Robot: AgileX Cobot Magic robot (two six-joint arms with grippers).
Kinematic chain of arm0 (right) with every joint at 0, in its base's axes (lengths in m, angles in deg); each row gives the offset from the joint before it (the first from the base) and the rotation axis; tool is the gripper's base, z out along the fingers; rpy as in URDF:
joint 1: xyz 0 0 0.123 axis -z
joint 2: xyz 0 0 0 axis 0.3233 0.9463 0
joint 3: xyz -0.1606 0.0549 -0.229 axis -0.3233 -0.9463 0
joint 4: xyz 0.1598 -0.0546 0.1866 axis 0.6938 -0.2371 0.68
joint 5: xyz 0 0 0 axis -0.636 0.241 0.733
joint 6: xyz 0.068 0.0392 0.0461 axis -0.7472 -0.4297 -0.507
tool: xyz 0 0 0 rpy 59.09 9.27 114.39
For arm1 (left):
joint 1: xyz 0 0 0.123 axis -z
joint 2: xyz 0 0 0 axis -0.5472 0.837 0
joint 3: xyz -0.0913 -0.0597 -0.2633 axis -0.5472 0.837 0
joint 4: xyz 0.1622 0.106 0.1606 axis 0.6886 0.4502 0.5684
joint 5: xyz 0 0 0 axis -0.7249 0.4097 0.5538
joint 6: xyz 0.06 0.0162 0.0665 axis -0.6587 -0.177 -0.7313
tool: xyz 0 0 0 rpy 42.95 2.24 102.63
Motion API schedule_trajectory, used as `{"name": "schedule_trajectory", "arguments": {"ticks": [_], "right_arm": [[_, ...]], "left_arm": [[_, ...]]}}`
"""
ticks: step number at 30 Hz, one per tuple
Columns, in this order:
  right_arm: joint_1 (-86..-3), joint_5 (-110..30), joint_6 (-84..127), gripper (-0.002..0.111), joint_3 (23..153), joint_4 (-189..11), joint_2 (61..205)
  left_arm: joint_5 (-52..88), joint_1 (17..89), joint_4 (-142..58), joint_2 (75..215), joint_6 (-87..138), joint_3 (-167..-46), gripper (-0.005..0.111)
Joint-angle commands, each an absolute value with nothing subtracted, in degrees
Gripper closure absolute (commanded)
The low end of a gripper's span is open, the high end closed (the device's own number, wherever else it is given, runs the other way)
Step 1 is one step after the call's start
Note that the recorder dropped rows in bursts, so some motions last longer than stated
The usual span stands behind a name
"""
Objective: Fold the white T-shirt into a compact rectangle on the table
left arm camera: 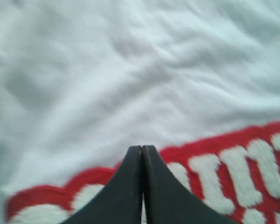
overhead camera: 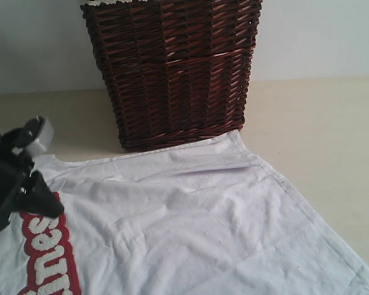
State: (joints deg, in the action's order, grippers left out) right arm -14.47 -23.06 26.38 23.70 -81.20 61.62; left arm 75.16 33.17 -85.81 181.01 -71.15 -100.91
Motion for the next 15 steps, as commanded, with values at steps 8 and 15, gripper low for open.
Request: {"name": "schedule_trajectory", "arguments": {"ticks": [8, 15], "right_arm": [[-14.13, -23.81, 26.80, 0.097, 23.40, -81.39, 61.25], [-14.13, -23.81, 26.80, 0.097, 23.40, -81.39, 61.25]], "left_arm": [[38.74, 28.74, -108.65, 184.88, -80.44, -108.31, 0.098], [35.63, 21.12, -109.31, 190.43, -77.73, -108.41, 0.048]]}}
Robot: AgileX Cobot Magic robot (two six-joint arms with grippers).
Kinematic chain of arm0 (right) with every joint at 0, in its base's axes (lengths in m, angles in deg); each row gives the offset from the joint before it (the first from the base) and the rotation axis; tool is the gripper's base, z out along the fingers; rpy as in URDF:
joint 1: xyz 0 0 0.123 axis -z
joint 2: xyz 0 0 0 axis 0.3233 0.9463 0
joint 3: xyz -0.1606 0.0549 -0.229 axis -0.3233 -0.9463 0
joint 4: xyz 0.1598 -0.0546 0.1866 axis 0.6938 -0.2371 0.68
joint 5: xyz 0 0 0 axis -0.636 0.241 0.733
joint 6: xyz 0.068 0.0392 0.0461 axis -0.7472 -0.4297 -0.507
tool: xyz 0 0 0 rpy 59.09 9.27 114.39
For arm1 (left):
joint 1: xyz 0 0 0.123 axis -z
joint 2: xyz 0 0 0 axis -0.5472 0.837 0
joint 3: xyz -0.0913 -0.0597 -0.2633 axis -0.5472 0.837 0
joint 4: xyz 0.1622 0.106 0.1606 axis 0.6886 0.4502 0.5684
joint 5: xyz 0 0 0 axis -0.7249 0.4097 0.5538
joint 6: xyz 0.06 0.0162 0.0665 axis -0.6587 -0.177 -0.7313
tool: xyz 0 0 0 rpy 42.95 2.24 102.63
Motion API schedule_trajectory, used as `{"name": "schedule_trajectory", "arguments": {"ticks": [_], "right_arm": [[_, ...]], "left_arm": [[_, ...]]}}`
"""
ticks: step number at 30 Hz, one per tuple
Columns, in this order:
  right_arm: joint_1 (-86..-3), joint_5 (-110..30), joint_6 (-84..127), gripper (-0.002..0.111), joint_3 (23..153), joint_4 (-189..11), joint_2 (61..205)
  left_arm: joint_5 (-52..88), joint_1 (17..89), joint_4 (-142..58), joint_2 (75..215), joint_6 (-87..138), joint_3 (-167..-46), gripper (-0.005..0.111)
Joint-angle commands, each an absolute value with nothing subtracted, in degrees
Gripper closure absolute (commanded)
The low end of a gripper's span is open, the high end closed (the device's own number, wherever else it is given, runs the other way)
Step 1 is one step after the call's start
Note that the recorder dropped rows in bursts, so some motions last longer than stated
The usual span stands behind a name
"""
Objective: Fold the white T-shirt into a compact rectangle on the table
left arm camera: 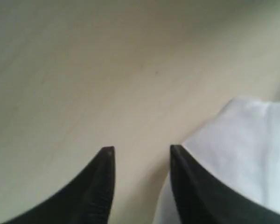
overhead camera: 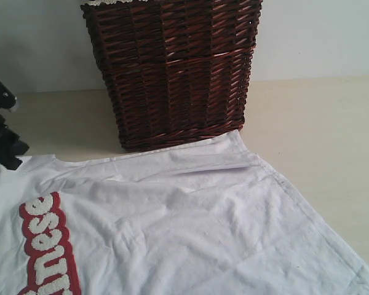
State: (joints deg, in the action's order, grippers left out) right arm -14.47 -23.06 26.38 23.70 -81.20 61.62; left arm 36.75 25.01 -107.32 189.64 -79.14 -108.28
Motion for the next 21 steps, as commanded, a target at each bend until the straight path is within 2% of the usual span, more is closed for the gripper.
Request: {"name": "schedule_trajectory", "arguments": {"ticks": [1, 4, 7, 12, 16, 21], "right_arm": [[-14.13, -23.81, 26.80, 0.097, 23.40, -81.39, 61.25], [-14.13, -23.81, 26.80, 0.097, 23.40, -81.39, 61.25], [-14.13, -23.81, 26.80, 0.097, 23.40, -81.39, 61.25], [-14.13, -23.81, 26.80, 0.097, 23.40, -81.39, 61.25], [-14.13, -23.81, 26.80, 0.097, 23.40, -81.39, 61.25], [-14.13, -23.81, 26.80, 0.097, 23.40, -81.39, 61.25]], "left_arm": [[35.89, 20.22, -109.89, 190.43, -77.73, -108.41, 0.046], [37.75, 17.58, -110.42, 190.57, -78.10, -108.41, 0.049], [39.33, 16.17, -110.42, 190.77, -78.10, -108.41, 0.058], [43.10, 15.92, -110.42, 191.01, -80.50, -108.41, 0.082], [47.25, 15.92, -110.42, 191.01, -81.26, -108.41, 0.106], [50.83, 15.92, -108.75, 191.01, -81.39, -108.41, 0.107]]}}
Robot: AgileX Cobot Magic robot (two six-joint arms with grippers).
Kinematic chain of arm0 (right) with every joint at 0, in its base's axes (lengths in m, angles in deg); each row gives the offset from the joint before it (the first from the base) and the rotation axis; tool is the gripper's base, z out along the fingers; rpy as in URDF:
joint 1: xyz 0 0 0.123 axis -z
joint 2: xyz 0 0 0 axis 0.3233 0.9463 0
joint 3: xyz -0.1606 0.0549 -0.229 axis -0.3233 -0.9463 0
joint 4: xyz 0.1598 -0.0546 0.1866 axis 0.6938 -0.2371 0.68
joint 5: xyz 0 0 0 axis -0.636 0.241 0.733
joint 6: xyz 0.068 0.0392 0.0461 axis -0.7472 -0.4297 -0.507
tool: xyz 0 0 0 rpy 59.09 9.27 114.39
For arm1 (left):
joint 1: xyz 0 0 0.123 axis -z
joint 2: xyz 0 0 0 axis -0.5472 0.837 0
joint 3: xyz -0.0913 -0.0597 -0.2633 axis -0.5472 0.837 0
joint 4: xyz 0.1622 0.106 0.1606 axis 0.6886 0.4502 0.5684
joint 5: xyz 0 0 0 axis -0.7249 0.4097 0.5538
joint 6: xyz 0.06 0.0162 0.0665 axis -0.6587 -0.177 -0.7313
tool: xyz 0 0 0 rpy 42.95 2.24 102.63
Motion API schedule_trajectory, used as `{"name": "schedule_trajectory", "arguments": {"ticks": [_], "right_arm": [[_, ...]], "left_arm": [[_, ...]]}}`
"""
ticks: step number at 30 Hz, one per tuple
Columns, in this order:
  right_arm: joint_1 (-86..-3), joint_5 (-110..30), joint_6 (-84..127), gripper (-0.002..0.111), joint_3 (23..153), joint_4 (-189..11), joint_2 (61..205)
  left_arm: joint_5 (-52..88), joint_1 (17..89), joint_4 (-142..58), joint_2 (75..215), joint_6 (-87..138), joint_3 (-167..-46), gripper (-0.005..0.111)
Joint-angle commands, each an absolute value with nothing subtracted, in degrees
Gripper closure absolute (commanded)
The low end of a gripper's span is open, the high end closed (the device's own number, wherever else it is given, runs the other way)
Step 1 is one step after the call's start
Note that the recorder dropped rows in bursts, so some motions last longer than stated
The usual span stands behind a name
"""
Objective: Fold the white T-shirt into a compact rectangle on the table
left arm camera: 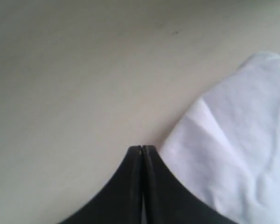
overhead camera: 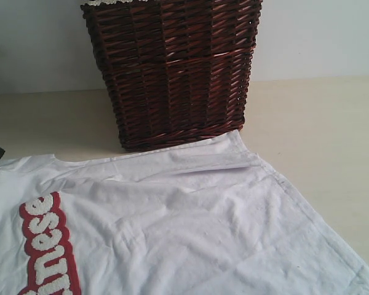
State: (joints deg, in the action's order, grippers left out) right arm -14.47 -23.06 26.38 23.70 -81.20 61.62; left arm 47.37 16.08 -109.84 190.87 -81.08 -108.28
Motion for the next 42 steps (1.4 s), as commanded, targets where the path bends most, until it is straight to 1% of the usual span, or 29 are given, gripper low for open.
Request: {"name": "schedule_trajectory", "arguments": {"ticks": [1, 4, 8, 10, 13, 14, 17, 20, 24, 26, 27, 28, 30, 32, 33, 35, 36, 39, 42], "right_arm": [[-14.13, -23.81, 26.80, 0.097, 23.40, -81.39, 61.25], [-14.13, -23.81, 26.80, 0.097, 23.40, -81.39, 61.25], [-14.13, -23.81, 26.80, 0.097, 23.40, -81.39, 61.25], [-14.13, -23.81, 26.80, 0.097, 23.40, -81.39, 61.25], [-14.13, -23.81, 26.80, 0.097, 23.40, -81.39, 61.25], [-14.13, -23.81, 26.80, 0.097, 23.40, -81.39, 61.25], [-14.13, -23.81, 26.80, 0.097, 23.40, -81.39, 61.25], [-14.13, -23.81, 26.80, 0.097, 23.40, -81.39, 61.25], [-14.13, -23.81, 26.80, 0.097, 23.40, -81.39, 61.25], [-14.13, -23.81, 26.80, 0.097, 23.40, -81.39, 61.25], [-14.13, -23.81, 26.80, 0.097, 23.40, -81.39, 61.25], [-14.13, -23.81, 26.80, 0.097, 23.40, -81.39, 61.25], [-14.13, -23.81, 26.80, 0.097, 23.40, -81.39, 61.25], [-14.13, -23.81, 26.80, 0.097, 23.40, -81.39, 61.25], [-14.13, -23.81, 26.80, 0.097, 23.40, -81.39, 61.25], [-14.13, -23.81, 26.80, 0.097, 23.40, -81.39, 61.25], [-14.13, -23.81, 26.80, 0.097, 23.40, -81.39, 61.25], [-14.13, -23.81, 26.80, 0.097, 23.40, -81.39, 61.25], [-14.13, -23.81, 26.80, 0.097, 23.40, -81.39, 61.25]], "left_arm": [[52.85, 15.92, -107.07, 190.89, -81.39, -108.41, 0.107], [54.83, 15.92, -103.09, 190.27, -81.97, -108.41, 0.107], [41.63, 15.92, -103.85, 187.83, -82.40, -108.41, 0.107], [35.61, 15.40, -105.91, 187.16, -82.40, -108.41, 0.103], [41.72, 11.15, -107.10, 188.61, -79.49, -108.41, 0.082], [42.42, 10.27, -108.05, 189.14, -79.25, -108.41, 0.079], [42.17, 7.95, -112.88, 191.92, -80.20, -108.41, 0.079], [41.99, 7.38, -116.72, 192.79, -82.77, -108.41, 0.078], [47.66, 7.38, -117.48, 192.93, -87.84, -109.27, 0.077], [49.64, 7.38, -114.06, 193.17, -87.84, -110.98, 0.065], [50.10, 7.38, -111.37, 192.82, -86.75, -111.85, 0.055], [50.41, 7.38, -108.60, 192.04, -85.23, -112.29, 0.049], [53.72, 7.38, -103.25, 190.69, -82.79, -112.74, 0.049], [58.71, 7.38, -96.59, 189.75, -80.37, -113.45, 0.053], [62.73, 7.38, -93.84, 189.26, -80.23, -113.73, 0.061], [62.59, 7.77, -94.06, 189.62, -83.02, -113.73, 0.068], [61.86, 7.93, -94.06, 189.88, -84.00, -113.73, 0.068], [55.14, 10.15, -91.97, 192.12, -87.26, -113.73, 0.061], [53.17, 11.08, -89.32, 192.93, -87.62, -113.73, 0.061]]}}
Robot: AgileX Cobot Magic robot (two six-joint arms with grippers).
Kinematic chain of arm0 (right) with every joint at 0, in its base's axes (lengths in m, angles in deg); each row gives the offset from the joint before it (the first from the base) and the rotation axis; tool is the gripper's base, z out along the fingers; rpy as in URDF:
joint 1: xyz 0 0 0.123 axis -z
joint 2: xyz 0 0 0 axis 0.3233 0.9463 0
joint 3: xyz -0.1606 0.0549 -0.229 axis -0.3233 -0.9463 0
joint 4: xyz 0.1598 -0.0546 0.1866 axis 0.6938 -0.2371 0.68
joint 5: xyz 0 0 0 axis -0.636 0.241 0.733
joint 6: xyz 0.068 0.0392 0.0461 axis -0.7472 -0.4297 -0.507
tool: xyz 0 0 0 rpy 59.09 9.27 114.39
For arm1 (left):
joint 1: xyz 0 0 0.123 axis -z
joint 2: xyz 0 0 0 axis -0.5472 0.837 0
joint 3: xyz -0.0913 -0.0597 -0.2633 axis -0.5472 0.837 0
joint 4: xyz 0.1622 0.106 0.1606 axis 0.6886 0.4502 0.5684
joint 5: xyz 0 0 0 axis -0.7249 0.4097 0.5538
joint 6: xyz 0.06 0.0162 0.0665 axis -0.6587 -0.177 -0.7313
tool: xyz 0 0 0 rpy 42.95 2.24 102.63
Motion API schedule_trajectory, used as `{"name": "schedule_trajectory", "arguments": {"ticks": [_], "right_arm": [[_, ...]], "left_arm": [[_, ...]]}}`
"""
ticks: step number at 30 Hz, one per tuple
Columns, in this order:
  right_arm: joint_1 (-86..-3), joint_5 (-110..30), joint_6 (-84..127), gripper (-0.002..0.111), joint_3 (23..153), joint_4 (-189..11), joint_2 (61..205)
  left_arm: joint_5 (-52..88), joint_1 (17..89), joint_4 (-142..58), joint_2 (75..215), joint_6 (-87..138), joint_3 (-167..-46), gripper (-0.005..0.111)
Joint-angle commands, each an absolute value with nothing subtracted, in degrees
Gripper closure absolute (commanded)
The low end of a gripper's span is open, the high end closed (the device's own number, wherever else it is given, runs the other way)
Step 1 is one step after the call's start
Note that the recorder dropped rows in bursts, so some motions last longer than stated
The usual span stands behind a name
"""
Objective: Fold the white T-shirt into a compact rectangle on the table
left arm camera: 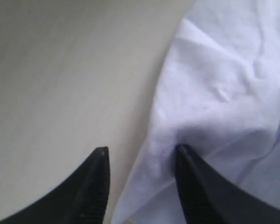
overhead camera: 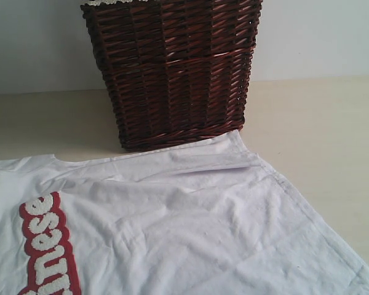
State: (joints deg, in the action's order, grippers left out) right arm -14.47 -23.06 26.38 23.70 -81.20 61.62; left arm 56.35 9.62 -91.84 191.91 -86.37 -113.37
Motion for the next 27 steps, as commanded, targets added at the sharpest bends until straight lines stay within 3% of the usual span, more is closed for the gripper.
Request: {"name": "schedule_trajectory", "arguments": {"ticks": [1, 6, 9, 11, 18, 24, 27], "right_arm": [[-14.13, -23.81, 26.80, 0.097, 23.40, -81.39, 61.25], [-14.13, -23.81, 26.80, 0.097, 23.40, -81.39, 61.25], [-14.13, -23.81, 26.80, 0.097, 23.40, -81.39, 61.25], [-14.13, -23.81, 26.80, 0.097, 23.40, -81.39, 61.25], [-14.13, -23.81, 26.80, 0.097, 23.40, -81.39, 61.25], [-14.13, -23.81, 26.80, 0.097, 23.40, -81.39, 61.25], [-14.13, -23.81, 26.80, 0.097, 23.40, -81.39, 61.25]], "left_arm": [[52.61, 11.47, -89.20, 193.27, -87.62, -113.73, 0.061], [52.15, 11.96, -89.83, 193.90, -87.62, -113.73, 0.064], [51.37, 11.96, -90.57, 193.90, -87.52, -113.73, 0.093], [51.37, 11.96, -91.32, 193.80, -87.43, -113.73, 0.106], [55.41, 11.96, -94.05, 189.13, -87.54, -113.73, 0.107], [88.35, 11.85, -92.37, 184.26, -87.07, -113.73, 0.107], [88.35, 12.50, -88.41, 184.01, -84.88, -112.50, 0.107]]}}
